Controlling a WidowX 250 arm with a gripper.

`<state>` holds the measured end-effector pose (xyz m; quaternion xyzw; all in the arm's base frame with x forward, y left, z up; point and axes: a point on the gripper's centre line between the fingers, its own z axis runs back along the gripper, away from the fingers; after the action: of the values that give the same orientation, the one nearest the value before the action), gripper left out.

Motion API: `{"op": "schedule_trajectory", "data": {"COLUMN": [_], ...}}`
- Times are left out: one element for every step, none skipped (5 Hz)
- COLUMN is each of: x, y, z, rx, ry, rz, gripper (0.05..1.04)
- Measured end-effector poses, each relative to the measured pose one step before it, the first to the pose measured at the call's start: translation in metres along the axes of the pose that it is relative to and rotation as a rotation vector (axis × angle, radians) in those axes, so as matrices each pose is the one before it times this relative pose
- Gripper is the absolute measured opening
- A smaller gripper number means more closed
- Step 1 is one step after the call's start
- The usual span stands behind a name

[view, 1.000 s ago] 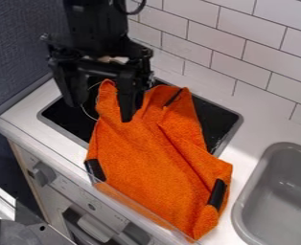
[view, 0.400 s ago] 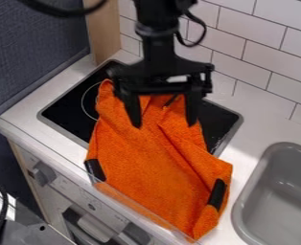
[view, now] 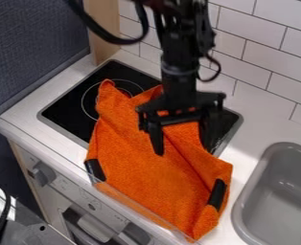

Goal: Unfold the cloth from right to left

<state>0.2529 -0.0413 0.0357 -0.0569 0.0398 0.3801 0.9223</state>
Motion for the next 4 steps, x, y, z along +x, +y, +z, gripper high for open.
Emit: {"op": "schedule_trajectory", "data": {"x": [0.01587,0.00733,0.00444,0.00404], "y": [-0.00643,-0.00171,-0.00127,0.00314], "z": [-0.01804,-0.00592,-0.00922,-0.00915], "rx": [0.0657,0.0124,0.0126,-0.0121], "ry": [0.0134,0.0138,0.028,0.0305], "rz": [-0.0043,-0.0127,-0.0129,0.0059], "gripper": [1.0,0.948,0.694,0.384]}}
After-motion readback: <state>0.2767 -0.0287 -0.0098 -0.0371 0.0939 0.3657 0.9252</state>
